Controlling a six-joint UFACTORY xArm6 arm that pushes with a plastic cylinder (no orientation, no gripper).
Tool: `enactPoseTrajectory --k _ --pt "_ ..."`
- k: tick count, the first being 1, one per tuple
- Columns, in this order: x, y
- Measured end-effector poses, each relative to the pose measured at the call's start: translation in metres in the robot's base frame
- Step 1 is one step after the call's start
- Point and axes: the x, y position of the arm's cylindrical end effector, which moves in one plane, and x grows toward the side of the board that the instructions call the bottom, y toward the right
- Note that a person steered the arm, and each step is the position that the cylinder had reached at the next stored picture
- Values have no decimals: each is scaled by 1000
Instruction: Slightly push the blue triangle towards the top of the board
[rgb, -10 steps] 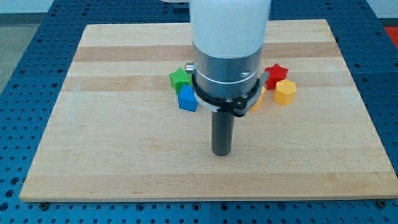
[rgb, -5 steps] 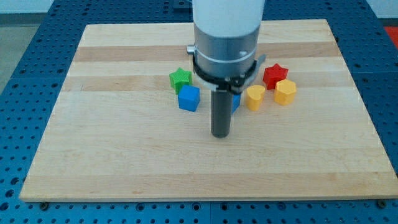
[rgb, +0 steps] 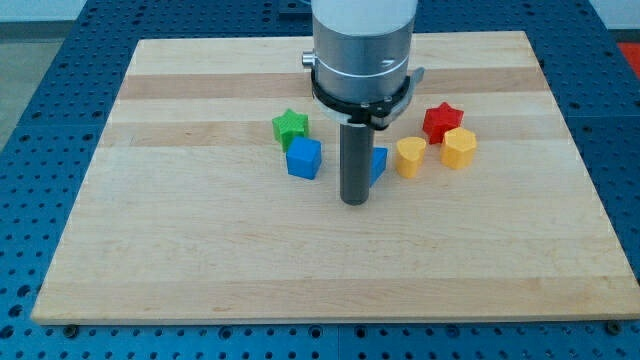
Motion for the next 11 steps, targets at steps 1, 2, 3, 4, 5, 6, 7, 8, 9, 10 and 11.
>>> enactPoseTrajectory --k 1,2,3,4,5,6,7,8,9,10,11 --pt "-5 12" --pt "1 15" --pt "18 16" --pt "20 30" --pt "19 56" --pt "16 81" --pt "15 81" --pt "2 81" --pt "5 76" --pt "9 69" --pt "17 61"
